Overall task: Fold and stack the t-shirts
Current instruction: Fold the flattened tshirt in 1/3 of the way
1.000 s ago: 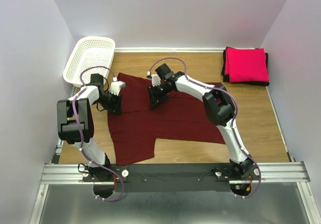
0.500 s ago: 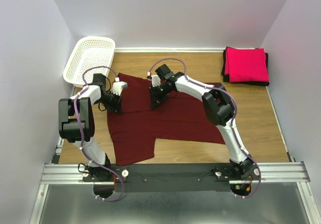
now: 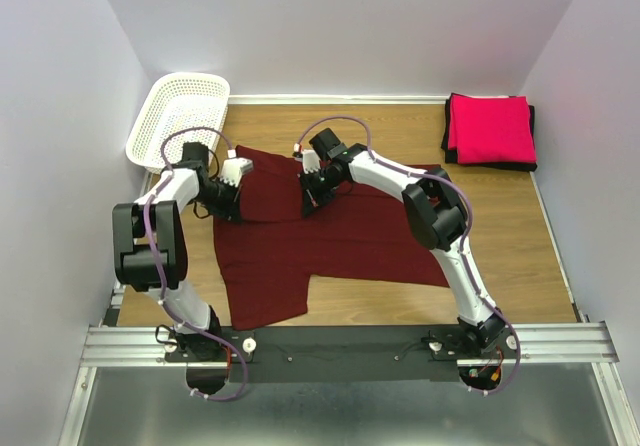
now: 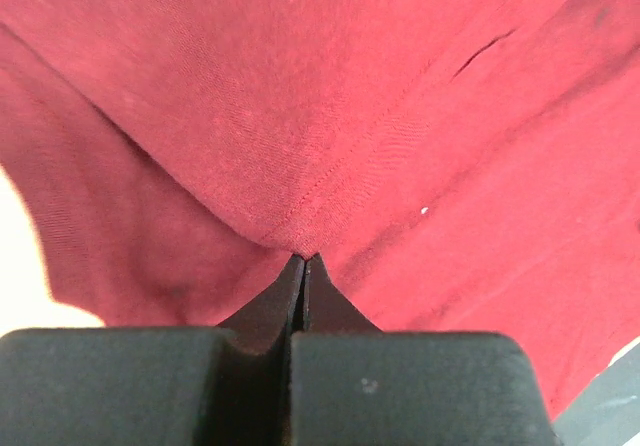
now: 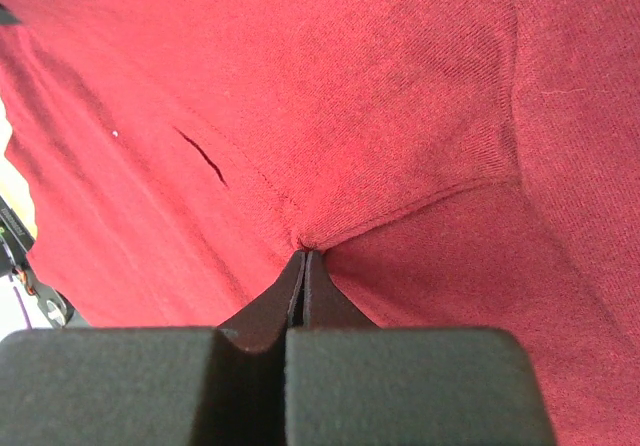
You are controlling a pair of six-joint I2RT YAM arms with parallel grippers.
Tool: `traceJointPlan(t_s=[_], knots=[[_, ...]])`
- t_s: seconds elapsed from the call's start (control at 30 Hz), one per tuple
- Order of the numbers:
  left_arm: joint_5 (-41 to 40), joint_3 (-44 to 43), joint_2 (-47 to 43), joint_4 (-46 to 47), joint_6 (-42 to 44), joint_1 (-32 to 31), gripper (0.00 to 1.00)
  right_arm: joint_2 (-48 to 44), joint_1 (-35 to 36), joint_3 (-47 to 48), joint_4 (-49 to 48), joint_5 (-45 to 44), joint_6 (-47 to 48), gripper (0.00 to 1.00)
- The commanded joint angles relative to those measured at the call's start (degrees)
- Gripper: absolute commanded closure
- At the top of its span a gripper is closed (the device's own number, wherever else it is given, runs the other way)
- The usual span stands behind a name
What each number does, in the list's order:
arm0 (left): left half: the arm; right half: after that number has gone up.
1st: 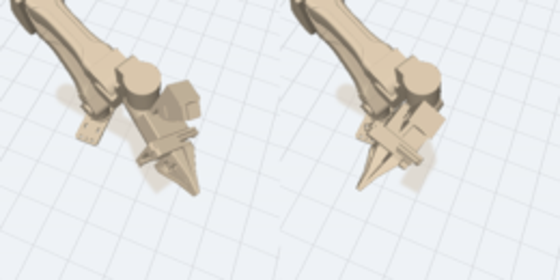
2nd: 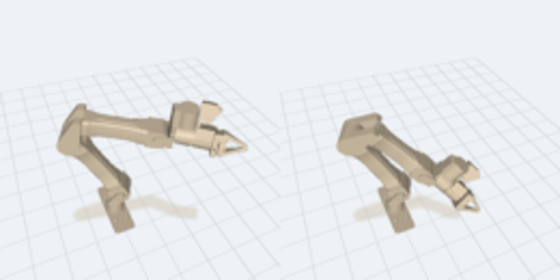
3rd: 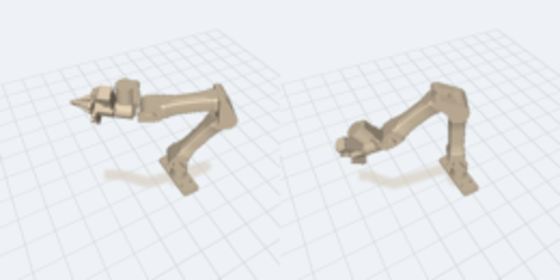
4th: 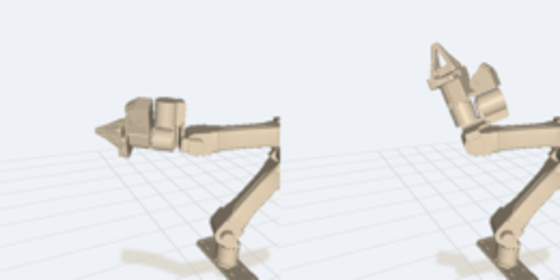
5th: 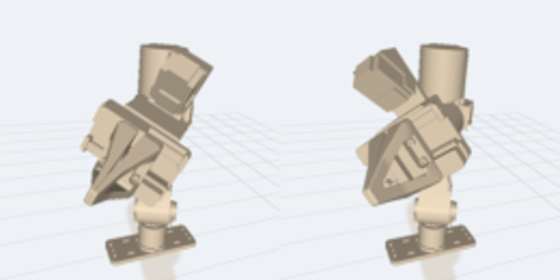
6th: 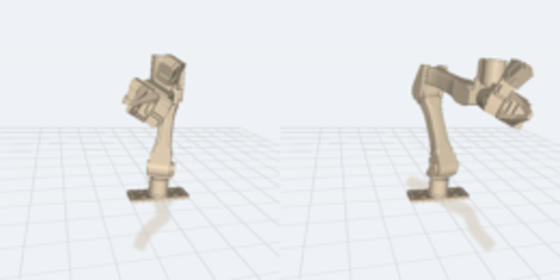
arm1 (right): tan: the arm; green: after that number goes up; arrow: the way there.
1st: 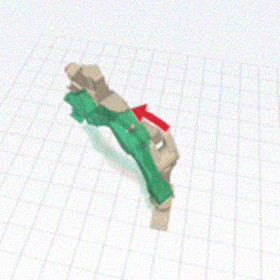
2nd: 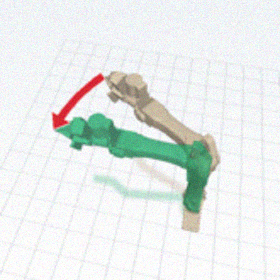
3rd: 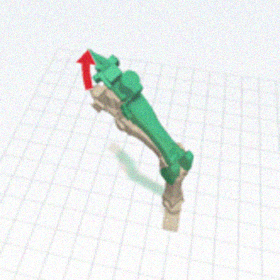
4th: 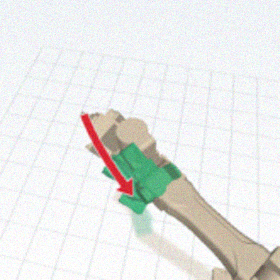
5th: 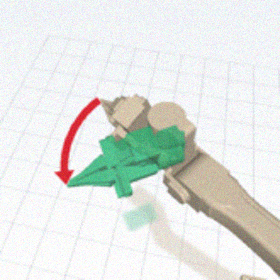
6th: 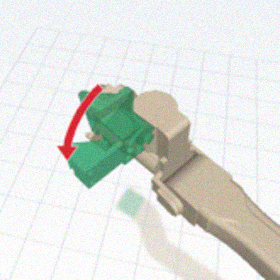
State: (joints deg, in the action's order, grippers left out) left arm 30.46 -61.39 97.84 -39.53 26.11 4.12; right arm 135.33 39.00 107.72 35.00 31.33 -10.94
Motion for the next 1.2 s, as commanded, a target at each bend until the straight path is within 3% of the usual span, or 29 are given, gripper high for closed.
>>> traceJointPlan(t_s=[0.0,0.33,1.17], knots=[[0.66,-2.77,-3.79,-2.57,0.78,-0.08,1.0,-2.0,0.37,-0.93,0.15,0.05,-0.05,0.99],[-0.31,-4.53,-5.73,-9.42,6.41,-0.16,1.0,-3.84,0.37,-1.02,0.33,0.31,-0.05,0.99],[-0.93,-1.46,-9.34,-15.31,11.77,-3.5,1.0,-6.39,0.37,-4.1,2.0,0.22,1.71,1.0]])
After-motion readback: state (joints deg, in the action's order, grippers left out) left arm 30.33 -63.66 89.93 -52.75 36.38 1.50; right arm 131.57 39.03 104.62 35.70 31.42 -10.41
